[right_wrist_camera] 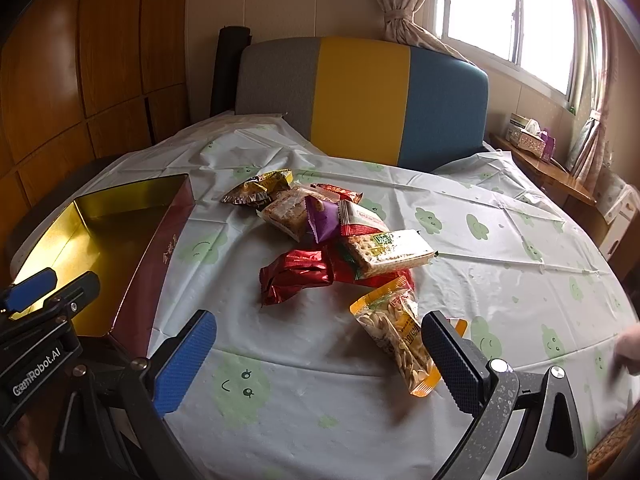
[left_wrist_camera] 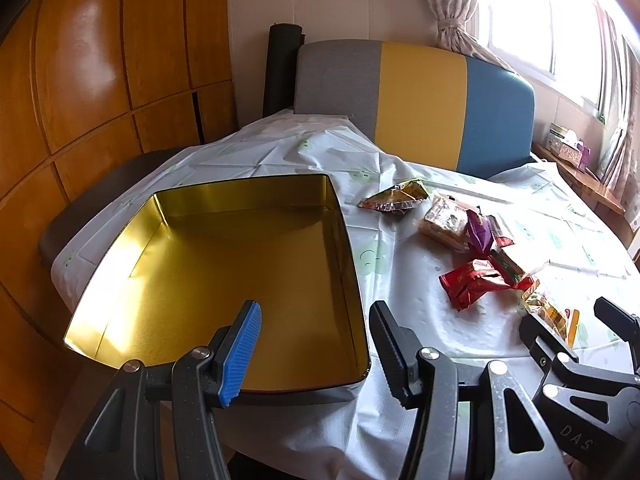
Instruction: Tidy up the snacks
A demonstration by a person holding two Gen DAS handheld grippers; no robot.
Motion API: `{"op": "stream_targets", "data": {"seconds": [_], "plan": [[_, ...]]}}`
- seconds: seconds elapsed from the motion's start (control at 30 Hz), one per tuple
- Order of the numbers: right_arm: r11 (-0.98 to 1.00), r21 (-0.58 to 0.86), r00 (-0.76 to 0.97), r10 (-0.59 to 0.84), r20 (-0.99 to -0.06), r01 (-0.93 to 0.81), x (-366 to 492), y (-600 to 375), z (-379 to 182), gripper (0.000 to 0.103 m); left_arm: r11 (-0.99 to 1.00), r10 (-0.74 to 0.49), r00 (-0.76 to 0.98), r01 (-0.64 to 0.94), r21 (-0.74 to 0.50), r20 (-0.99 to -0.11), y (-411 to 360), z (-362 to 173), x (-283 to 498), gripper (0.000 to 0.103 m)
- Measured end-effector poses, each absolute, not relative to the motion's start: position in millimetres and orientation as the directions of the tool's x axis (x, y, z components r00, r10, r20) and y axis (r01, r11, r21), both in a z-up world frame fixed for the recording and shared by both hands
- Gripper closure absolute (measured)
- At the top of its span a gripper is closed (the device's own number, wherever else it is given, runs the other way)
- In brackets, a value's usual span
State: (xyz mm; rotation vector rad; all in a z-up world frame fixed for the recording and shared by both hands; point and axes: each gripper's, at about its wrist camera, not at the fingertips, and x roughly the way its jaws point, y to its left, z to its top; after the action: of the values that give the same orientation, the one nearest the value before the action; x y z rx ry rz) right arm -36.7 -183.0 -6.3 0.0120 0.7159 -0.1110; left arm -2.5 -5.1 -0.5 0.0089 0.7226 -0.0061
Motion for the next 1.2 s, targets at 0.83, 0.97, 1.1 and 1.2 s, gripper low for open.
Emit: {"op": "stream_targets", "data": {"seconds": [0.83,0.97,1.1,1.2], "plan": [[0.99,-0.003,0.761,-0.108,-0.64,0.138,-33.1,-207.5,-0.2,0.0,0.999,-0.005,0.742,0.034,0.031,-0.67,-14.9,-2.9,-0.8,0.046],[0.99,-0.001,0.765,-0.109,-0.635,0.141,-30.9,-212.5,3.1,0.0,0.999,-0.006,0.741,0.039,0.035,-0.671,-16.3,-3.3,-0.9,0.046],[0.987,0.018,0.77,-0.114,-0.628,0.161,-26.6,-228.4,9.3,0.0,0.998,-0.006,0.741,0.045,0.041,-0.671,-18.6,-3.4,-0.5,0.046],[0.983,0.02,0.772,-0.131,-0.622,0.182,-22.9,-242.7,14.7,0.0,0.997,-0.012,0.742,0.059,0.048,-0.67,-22.1,-3.4,-0.7,0.046]]}}
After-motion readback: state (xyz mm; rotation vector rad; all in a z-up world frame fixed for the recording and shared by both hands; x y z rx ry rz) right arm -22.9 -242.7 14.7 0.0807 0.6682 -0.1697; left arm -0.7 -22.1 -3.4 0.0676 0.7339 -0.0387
